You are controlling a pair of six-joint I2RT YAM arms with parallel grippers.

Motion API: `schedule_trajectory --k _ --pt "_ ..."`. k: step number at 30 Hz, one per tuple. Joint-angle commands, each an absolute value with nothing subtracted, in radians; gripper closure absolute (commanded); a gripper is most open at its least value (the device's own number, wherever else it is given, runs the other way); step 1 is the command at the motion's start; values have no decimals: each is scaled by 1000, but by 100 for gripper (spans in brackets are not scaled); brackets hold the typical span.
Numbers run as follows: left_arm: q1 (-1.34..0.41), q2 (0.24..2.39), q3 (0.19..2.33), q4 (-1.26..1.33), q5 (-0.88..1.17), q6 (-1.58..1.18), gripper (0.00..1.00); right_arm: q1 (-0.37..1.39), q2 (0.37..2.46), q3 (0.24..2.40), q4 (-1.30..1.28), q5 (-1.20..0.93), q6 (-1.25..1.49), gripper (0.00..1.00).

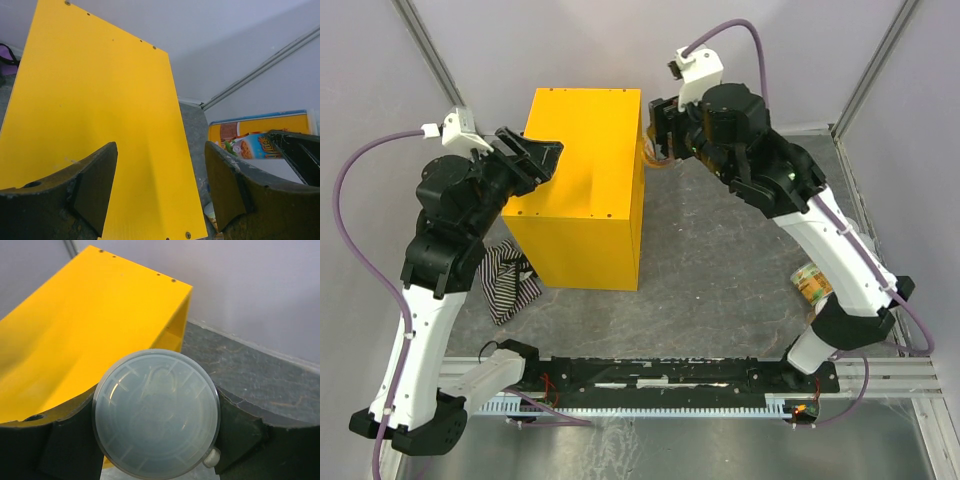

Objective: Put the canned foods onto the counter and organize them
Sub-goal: Place the canned food on the counter.

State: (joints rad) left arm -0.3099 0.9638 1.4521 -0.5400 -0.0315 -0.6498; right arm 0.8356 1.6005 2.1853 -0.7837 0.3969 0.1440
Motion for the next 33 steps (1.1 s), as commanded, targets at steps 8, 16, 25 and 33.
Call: schedule_trajectory --k 8,16,25,33 --pt "-314 907 1426 -400 80 -559 22 1032 1750 2535 -711 446 22 99" --pt "-315 857 1401 -390 86 -522 22 1126 1833 2647 -714 490 -16 99" --pt "-315 785 1361 -387 69 -479 22 1142 1878 2654 -702 491 -3 97" --pt "-314 731 1311 -358 92 -443 20 1142 1948 2709 -691 511 0 78"
